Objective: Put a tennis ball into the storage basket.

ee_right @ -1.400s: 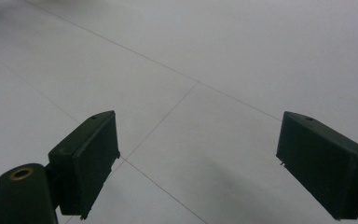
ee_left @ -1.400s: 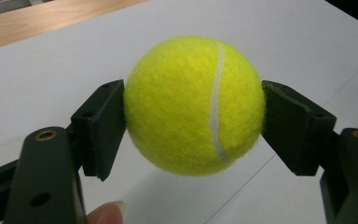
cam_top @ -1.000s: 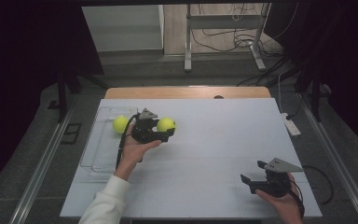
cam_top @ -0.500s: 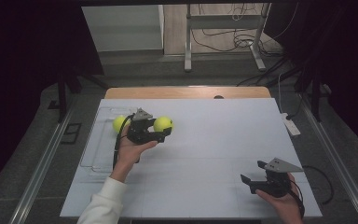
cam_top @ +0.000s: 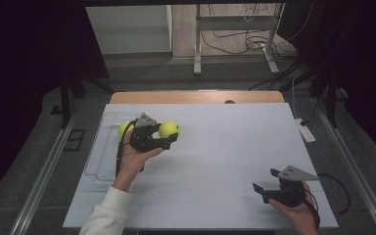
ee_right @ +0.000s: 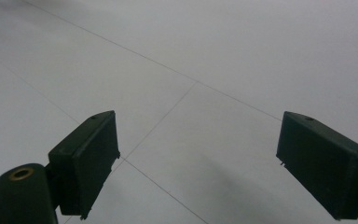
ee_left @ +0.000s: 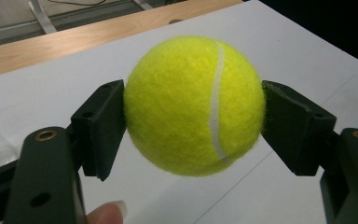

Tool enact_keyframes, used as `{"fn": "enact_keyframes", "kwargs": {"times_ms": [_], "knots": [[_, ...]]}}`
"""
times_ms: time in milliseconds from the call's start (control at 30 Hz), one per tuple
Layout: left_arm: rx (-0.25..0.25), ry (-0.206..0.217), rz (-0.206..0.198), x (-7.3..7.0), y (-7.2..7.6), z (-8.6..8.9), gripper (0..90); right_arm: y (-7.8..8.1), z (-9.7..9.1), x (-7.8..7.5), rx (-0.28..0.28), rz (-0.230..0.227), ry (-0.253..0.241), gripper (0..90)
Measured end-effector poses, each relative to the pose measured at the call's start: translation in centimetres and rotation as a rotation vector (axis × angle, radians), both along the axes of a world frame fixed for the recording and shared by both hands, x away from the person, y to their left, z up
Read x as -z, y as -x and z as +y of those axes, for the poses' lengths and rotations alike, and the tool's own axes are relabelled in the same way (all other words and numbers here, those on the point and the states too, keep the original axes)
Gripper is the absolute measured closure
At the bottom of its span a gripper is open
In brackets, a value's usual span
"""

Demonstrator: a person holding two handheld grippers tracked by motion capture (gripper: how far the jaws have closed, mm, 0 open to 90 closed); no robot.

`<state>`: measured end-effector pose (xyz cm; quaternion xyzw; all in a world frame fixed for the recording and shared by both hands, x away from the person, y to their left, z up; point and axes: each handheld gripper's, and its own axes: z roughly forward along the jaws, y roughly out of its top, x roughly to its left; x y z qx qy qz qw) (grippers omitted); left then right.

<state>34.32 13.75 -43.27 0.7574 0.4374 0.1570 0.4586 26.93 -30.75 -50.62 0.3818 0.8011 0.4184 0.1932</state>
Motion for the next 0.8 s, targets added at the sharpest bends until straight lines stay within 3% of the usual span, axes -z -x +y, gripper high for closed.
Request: {"fn": "enact_keyframes", "kwargs": {"times_ms": [800], "knots": [[-0.066, 0.049, -0.037, -1.2, 1.0, 2.7, 26.8, 0.0, 0.0, 0.0, -0.003, -0.001, 0.004, 13.3]]}}
